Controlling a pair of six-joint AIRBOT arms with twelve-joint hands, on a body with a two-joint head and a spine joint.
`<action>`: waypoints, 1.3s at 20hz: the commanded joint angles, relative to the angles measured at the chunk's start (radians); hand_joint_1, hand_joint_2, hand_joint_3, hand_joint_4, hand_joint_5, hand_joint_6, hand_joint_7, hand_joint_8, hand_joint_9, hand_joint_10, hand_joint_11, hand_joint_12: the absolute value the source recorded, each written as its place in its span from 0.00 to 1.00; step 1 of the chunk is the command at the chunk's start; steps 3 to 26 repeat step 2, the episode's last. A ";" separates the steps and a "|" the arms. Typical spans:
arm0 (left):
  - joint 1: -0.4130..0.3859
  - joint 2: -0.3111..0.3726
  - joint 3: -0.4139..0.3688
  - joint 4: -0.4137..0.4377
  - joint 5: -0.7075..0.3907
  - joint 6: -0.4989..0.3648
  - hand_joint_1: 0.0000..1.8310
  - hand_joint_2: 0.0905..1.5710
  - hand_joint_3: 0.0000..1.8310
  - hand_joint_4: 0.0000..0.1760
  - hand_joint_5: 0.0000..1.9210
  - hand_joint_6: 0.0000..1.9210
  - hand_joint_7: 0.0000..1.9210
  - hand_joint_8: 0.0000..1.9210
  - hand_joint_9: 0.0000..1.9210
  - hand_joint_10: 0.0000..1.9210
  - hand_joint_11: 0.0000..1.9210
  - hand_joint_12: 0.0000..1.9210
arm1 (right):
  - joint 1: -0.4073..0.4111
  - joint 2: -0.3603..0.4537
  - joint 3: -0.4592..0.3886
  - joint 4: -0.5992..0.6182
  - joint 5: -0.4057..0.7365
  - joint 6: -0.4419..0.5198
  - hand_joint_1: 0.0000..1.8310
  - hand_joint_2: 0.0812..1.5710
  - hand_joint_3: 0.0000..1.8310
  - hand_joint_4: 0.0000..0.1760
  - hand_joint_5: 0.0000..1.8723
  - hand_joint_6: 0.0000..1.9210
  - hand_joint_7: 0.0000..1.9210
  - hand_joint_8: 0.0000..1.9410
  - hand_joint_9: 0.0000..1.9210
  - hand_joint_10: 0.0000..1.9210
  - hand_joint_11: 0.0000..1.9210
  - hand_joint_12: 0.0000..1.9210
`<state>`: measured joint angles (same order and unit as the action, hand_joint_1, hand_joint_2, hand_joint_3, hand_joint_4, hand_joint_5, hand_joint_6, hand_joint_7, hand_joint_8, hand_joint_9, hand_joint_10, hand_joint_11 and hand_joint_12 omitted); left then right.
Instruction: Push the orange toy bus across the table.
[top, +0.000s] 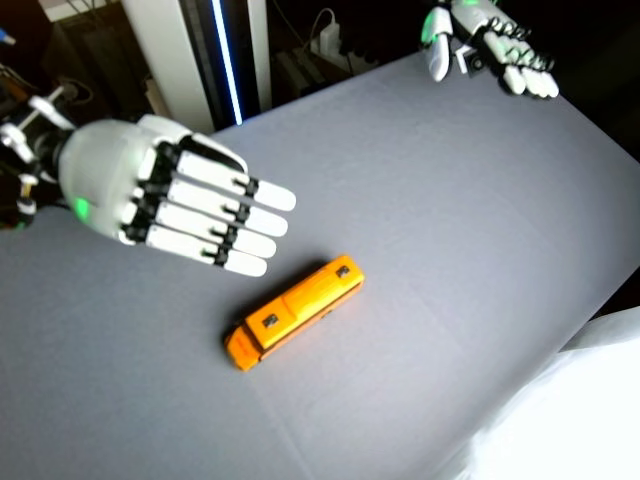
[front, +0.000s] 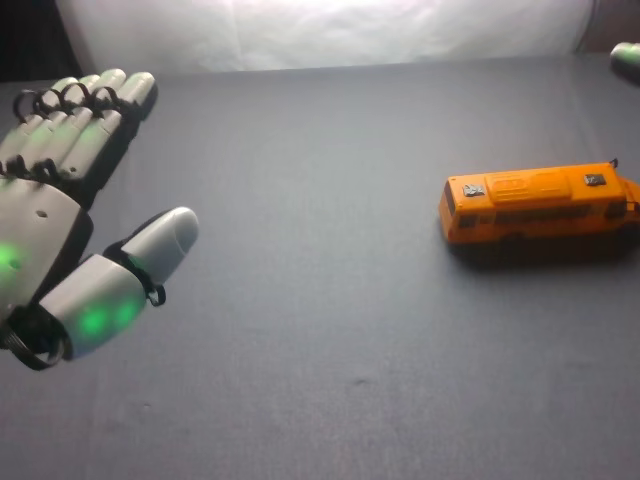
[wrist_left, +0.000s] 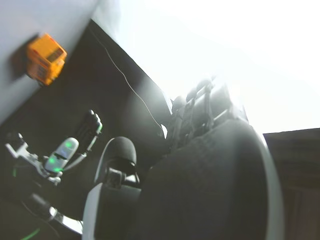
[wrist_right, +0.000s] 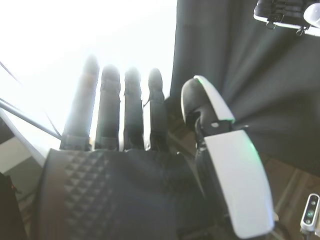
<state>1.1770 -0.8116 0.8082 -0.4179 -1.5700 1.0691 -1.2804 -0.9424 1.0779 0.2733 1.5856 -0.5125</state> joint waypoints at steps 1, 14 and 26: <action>-0.008 0.004 0.001 0.051 -0.143 -0.013 0.00 0.91 0.00 0.00 0.05 0.00 0.03 0.00 0.02 0.00 0.03 0.02 | 0.007 0.004 -0.002 0.008 0.146 0.006 0.28 0.90 0.00 0.00 0.16 0.00 0.18 0.00 0.19 0.01 0.18 0.02; -0.008 0.004 0.004 0.053 -0.149 -0.021 0.00 0.91 0.00 0.00 0.06 0.01 0.04 0.00 0.04 0.01 0.05 0.03 | 0.007 0.005 -0.001 0.005 0.146 0.006 0.28 0.90 0.00 0.00 0.15 0.00 0.18 0.00 0.20 0.01 0.19 0.02; -0.008 0.004 0.004 0.053 -0.149 -0.021 0.00 0.91 0.00 0.00 0.06 0.01 0.04 0.00 0.04 0.01 0.05 0.03 | 0.007 0.005 -0.001 0.005 0.146 0.006 0.28 0.90 0.00 0.00 0.15 0.00 0.18 0.00 0.20 0.01 0.19 0.02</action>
